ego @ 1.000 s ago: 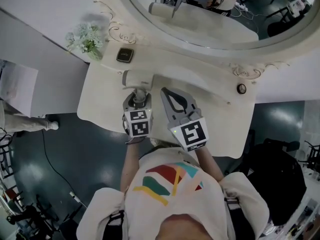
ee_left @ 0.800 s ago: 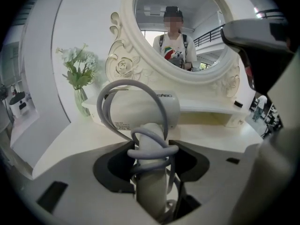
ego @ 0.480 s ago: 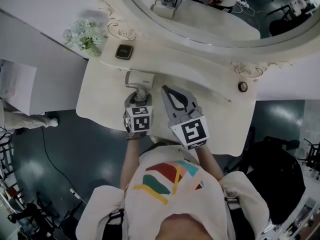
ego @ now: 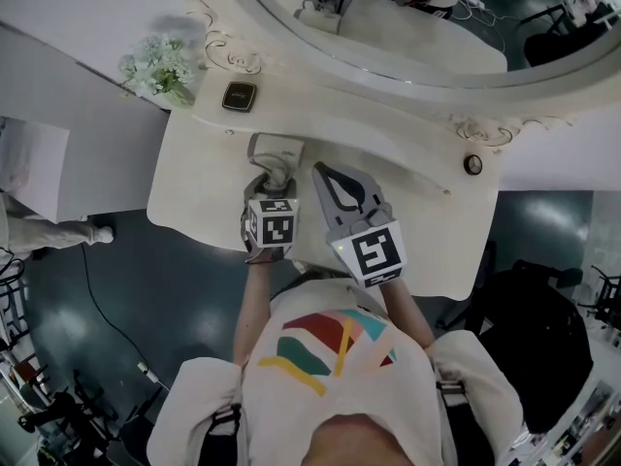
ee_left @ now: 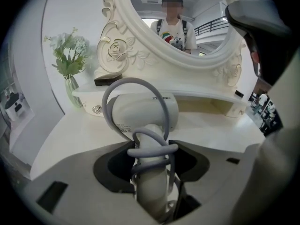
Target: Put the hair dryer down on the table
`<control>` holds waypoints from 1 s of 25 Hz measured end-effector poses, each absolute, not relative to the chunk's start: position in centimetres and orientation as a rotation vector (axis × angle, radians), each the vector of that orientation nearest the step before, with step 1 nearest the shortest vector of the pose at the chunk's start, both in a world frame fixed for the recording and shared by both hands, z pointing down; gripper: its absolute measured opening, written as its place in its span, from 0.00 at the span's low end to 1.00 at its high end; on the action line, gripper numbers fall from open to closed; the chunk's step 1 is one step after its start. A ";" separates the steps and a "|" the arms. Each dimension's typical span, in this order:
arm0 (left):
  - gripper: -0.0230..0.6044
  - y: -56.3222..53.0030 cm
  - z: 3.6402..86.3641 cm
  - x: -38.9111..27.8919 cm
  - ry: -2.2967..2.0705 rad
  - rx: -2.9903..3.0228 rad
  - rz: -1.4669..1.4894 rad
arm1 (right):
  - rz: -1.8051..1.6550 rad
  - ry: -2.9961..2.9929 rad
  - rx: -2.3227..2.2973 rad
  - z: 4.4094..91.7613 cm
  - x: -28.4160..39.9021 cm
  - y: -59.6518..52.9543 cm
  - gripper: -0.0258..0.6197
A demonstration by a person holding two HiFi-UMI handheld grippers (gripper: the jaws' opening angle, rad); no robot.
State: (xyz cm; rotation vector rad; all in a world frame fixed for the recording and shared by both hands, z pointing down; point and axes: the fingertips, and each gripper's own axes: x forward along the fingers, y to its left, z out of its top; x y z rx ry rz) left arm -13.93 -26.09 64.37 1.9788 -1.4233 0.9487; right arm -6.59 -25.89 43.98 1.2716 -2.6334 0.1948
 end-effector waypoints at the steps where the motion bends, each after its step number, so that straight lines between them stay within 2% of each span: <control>1: 0.39 -26.1 64.4 -13.9 -1.417 1.981 0.959 | 0.197 -2.633 1.272 44.0 -6.6 -25.9 0.04; 25: 0.39 -25.8 66.2 -12.3 -1.326 2.000 1.214 | 0.198 -2.635 1.267 44.1 -6.1 -25.3 0.04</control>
